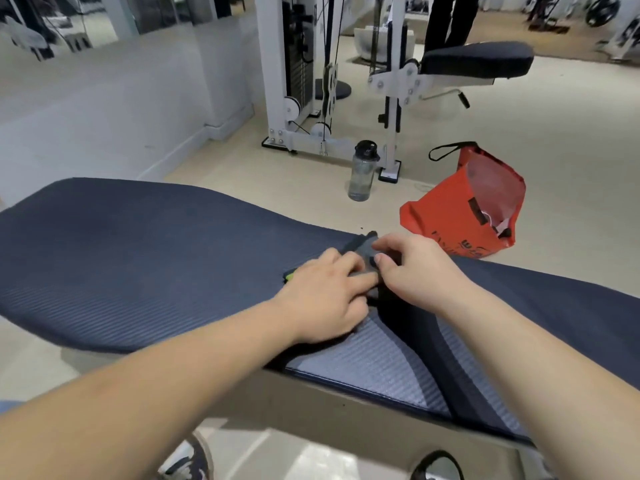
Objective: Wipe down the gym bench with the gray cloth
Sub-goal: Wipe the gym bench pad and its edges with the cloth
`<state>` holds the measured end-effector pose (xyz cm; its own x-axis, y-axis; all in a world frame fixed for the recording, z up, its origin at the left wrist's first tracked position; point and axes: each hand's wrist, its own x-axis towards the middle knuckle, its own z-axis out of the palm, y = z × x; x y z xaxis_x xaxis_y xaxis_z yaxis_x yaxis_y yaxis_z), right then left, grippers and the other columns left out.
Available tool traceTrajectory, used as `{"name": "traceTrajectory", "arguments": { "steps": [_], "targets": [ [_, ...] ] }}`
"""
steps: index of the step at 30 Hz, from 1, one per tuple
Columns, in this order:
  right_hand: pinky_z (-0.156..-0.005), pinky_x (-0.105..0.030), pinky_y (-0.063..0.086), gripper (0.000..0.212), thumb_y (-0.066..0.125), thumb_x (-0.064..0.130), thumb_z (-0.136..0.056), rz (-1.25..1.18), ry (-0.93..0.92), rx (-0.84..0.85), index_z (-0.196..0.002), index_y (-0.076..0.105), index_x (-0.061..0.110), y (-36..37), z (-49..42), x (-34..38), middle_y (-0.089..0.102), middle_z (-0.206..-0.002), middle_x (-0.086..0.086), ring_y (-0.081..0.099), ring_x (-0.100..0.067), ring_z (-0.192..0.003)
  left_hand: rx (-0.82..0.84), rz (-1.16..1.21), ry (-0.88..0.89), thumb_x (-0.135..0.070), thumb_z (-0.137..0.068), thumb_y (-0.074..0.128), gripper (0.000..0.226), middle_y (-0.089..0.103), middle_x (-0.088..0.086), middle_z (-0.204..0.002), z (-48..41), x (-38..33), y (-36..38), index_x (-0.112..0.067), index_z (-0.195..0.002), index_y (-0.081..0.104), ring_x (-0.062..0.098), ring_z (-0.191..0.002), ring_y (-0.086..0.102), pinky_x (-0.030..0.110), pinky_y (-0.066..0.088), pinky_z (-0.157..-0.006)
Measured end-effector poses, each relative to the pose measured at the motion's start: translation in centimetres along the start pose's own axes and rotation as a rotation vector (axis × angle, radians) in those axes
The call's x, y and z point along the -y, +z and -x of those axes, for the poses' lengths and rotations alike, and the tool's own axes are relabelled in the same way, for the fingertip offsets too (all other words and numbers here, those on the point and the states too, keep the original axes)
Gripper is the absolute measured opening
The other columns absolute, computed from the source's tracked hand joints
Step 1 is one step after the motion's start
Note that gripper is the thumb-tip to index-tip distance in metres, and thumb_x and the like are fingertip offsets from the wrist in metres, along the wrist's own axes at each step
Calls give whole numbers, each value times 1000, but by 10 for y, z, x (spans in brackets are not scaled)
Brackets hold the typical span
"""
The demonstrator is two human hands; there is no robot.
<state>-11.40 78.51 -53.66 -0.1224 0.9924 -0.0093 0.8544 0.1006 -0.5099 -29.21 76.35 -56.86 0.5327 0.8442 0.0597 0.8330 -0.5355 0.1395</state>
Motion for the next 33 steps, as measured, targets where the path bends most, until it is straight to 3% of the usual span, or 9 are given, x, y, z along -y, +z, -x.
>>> {"name": "traceTrajectory", "arguments": {
  "steps": [2, 4, 8, 12, 18, 21, 26, 31, 33],
  "targets": [
    [-104, -42, 52, 34, 58, 33, -96, 25, -26, 2, -127, 70, 26, 3, 2, 8, 71, -130, 1, 64, -23, -122, 41, 75, -106, -46, -96, 43, 56, 51, -8, -139, 5, 27, -11, -43, -151, 42, 23, -121, 44, 42, 46, -102],
    [-105, -41, 50, 37, 57, 36, -95, 51, -126, 60, -130, 66, 28, 14, 8, 26, 67, -131, -2, 60, -24, -124, 71, 261, -134, -47, -97, 52, 54, 55, -10, -143, 15, 44, -25, -35, -149, 50, 16, -129, 48, 39, 43, -110],
    [-117, -45, 36, 60, 48, 59, -97, 137, -232, 238, -151, 44, 34, 43, 19, 56, 49, -149, -1, 39, -26, -143, -70, 418, -230, -20, -96, 62, 32, 56, -7, -144, 51, 75, -43, -21, -125, 73, 10, -124, 55, 27, 45, -102],
    [-112, -47, 39, 71, 41, 84, -85, 287, -35, 241, -138, 52, 38, 30, 4, 42, 47, -136, 3, 36, -23, -139, -150, 287, -374, -18, -96, 58, 36, 53, -4, -148, 68, 103, -35, -21, -129, 69, 19, -135, 49, 34, 43, -107],
    [-106, -49, 37, 72, 33, 73, -93, 500, 326, 87, -134, 49, 17, 15, 4, 11, 46, -141, -13, 37, -36, -137, 3, 167, -395, -33, -98, 53, 44, 44, 1, -157, 62, 115, -32, -26, -141, 59, 28, -140, 41, 43, 40, -113],
    [-104, -51, 38, 74, 27, 79, -91, 651, 199, 174, -132, 47, 20, 36, 28, 40, 45, -136, -11, 39, -35, -133, 113, 43, -381, -49, -99, 47, 52, 41, 2, -159, 63, 119, -28, -28, -147, 49, 31, -141, 37, 47, 37, -113],
    [-93, -47, 38, 73, 17, 83, -83, 549, -146, 136, -113, 53, 26, 63, 42, 65, 49, -115, -6, 48, -34, -114, 138, -47, -322, -51, -100, 40, 50, 45, 2, -152, 64, 122, -27, -27, -143, 48, 31, -135, 39, 47, 39, -108],
    [-107, -49, 34, 83, 27, 94, -77, 507, 256, 100, -122, 51, 29, 42, -13, 31, 47, -133, -13, 40, -36, -133, 127, -10, -310, -52, -102, 39, 53, 42, 0, -157, 69, 122, -29, -27, -148, 46, 28, -139, 38, 45, 40, -111],
    [-107, -51, 33, 80, 25, 87, -85, 563, 266, 68, -130, 50, 26, 46, -16, 38, 46, -137, -16, 40, -38, -134, 105, 50, -309, -51, -102, 42, 54, 40, -1, -160, 73, 125, -29, -26, -149, 46, 25, -143, 36, 44, 40, -113]
  ]
}}
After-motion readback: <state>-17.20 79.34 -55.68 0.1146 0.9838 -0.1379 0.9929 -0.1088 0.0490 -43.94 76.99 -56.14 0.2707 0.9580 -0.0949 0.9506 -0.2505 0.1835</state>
